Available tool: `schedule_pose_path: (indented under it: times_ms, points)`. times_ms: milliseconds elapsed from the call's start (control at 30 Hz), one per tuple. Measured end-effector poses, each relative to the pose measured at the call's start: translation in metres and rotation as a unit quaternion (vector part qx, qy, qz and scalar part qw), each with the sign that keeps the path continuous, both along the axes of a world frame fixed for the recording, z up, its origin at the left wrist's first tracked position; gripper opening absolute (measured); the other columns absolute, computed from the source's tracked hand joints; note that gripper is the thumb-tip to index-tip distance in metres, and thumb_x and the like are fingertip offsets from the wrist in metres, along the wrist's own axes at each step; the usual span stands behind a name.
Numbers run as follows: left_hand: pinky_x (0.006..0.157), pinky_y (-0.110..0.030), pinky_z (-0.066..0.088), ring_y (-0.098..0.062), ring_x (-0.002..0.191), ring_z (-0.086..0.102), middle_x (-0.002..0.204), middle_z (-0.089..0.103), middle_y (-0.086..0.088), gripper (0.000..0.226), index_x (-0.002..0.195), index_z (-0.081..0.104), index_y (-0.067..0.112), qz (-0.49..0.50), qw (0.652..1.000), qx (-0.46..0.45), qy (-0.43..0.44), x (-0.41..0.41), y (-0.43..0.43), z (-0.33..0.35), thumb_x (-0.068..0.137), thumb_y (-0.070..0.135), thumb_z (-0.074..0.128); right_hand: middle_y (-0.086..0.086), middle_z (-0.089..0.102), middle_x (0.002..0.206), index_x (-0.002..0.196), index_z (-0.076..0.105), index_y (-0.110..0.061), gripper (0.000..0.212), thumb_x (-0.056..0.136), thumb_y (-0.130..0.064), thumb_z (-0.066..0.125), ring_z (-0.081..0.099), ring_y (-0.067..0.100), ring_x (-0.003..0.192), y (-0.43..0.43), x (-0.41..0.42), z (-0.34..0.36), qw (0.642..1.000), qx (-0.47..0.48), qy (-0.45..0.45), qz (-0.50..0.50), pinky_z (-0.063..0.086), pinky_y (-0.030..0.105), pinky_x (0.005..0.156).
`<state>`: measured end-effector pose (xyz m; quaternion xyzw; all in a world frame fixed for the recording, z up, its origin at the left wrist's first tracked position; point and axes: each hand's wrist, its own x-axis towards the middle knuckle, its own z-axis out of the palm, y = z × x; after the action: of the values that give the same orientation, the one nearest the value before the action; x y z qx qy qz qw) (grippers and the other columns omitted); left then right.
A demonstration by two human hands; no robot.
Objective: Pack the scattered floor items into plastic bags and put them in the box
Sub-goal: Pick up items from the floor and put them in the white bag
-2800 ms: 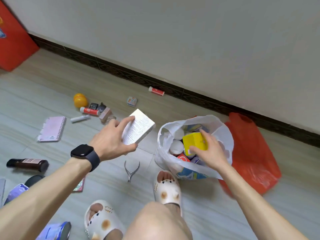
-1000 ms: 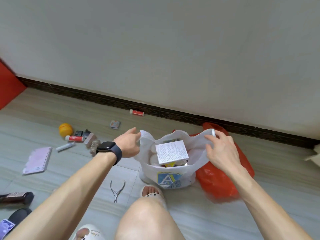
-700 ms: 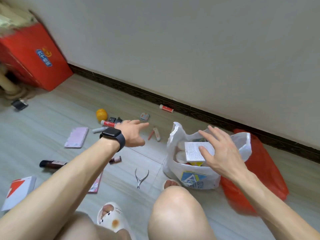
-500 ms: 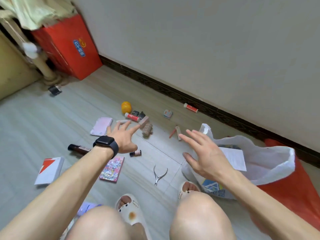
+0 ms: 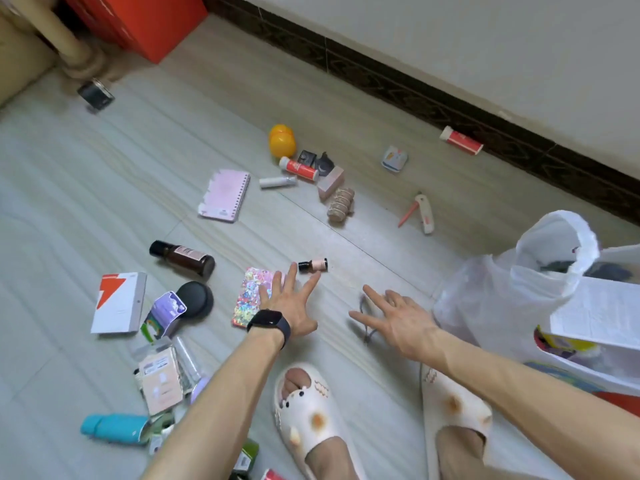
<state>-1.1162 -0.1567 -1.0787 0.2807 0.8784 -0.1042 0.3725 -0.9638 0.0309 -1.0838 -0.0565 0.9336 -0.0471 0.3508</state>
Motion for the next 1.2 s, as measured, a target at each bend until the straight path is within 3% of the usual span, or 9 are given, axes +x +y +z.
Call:
schedule_pose_path:
  times_ms: [167,267,367,533,767,900,1000,1100,1200]
  points:
    - [0.117,-0.057,0.008,-0.034,0.149,-0.003,0.163,-0.013,-0.001,0.090,0.149,-0.008,0.050,-0.026,0.995,0.082,0.050,-0.021,0.030,-0.056,0.086,0.038,0.055,0.005,-0.024,0.163,0.153,0.000,-0.049,0.077,0.098,-0.010,0.036,0.017,0.047,0.140,0.002,0.007,-0.035,0.998,0.011,0.009,0.068,0.031,0.047,0.110]
    - [0.110,-0.051,0.030,-0.038,0.141,0.021,0.161,0.011,-0.007,0.064,0.149,0.018,0.047,-0.002,0.987,0.134,0.091,-0.012,0.035,-0.072,0.095,0.033,0.047,0.010,0.024,0.162,0.144,0.042,-0.040,0.071,0.082,-0.015,0.063,0.048,0.047,0.120,0.004,0.010,-0.045,0.994,0.023,0.084,0.066,0.050,0.046,0.080]
    - [0.091,-0.043,0.044,-0.033,0.120,0.037,0.148,0.028,-0.007,0.060,0.146,0.031,0.039,0.031,0.981,0.157,0.112,0.019,0.029,-0.070,0.095,0.010,0.041,0.014,0.052,0.140,0.128,0.055,-0.026,0.055,0.075,-0.013,0.060,0.059,0.033,0.082,0.004,0.017,-0.050,0.989,0.045,0.126,0.066,0.039,0.036,0.055]
    - [0.070,-0.033,0.042,-0.027,0.108,0.039,0.119,0.033,-0.003,0.058,0.122,0.046,0.035,0.112,0.979,0.167,0.025,0.066,0.005,-0.058,0.082,-0.007,0.039,0.015,0.043,0.124,0.126,0.039,-0.014,0.028,0.099,-0.022,0.042,0.059,0.029,0.086,0.000,0.022,-0.043,0.995,0.059,0.063,-0.055,0.034,0.036,0.062]
    - [0.089,-0.036,0.050,-0.021,0.100,0.055,0.110,0.043,0.001,0.042,0.115,0.057,0.040,0.184,0.954,0.231,-0.043,0.074,-0.016,-0.025,0.088,0.009,0.048,0.012,0.063,0.110,0.109,0.052,-0.012,0.037,0.103,-0.042,0.032,0.064,0.036,0.096,-0.003,0.031,-0.021,0.977,0.014,0.036,-0.210,0.039,0.037,0.068]
    - [0.081,-0.026,0.044,-0.015,0.090,0.054,0.106,0.052,0.000,0.041,0.112,0.056,0.043,0.159,0.948,0.273,-0.022,0.062,-0.015,0.012,0.085,0.012,0.052,0.008,0.066,0.094,0.101,0.051,-0.017,0.027,0.104,-0.039,0.036,0.060,0.034,0.090,-0.006,0.058,0.040,0.913,-0.159,0.128,-0.353,0.040,0.037,0.070]
    - [0.080,-0.024,0.039,-0.017,0.091,0.053,0.102,0.057,-0.004,0.040,0.112,0.058,0.041,0.156,0.937,0.311,-0.002,0.057,0.001,0.044,0.085,0.012,0.054,-0.009,0.060,0.084,0.101,0.060,-0.018,0.023,0.104,-0.034,0.043,0.058,0.016,0.078,0.000,0.099,0.105,0.843,-0.247,0.264,-0.397,0.040,0.029,0.072]
    - [0.079,-0.030,0.042,-0.023,0.095,0.056,0.101,0.058,-0.004,0.043,0.116,0.057,0.042,0.151,0.923,0.354,0.015,0.061,0.028,0.081,0.083,0.014,0.058,-0.014,0.064,0.084,0.099,0.066,-0.020,0.020,0.100,-0.028,0.048,0.061,0.002,0.077,0.021,0.147,0.159,0.755,-0.243,0.416,-0.445,0.042,0.013,0.072]
    - [0.078,-0.029,0.041,-0.020,0.088,0.056,0.106,0.059,-0.001,0.051,0.126,0.052,0.042,0.108,0.915,0.389,0.014,0.067,0.060,0.122,0.084,0.014,0.060,-0.015,0.068,0.080,0.102,0.064,-0.028,0.017,0.103,-0.025,0.047,0.063,0.002,0.064,0.061,0.181,0.190,0.688,-0.199,0.447,-0.536,0.045,0.016,0.066]
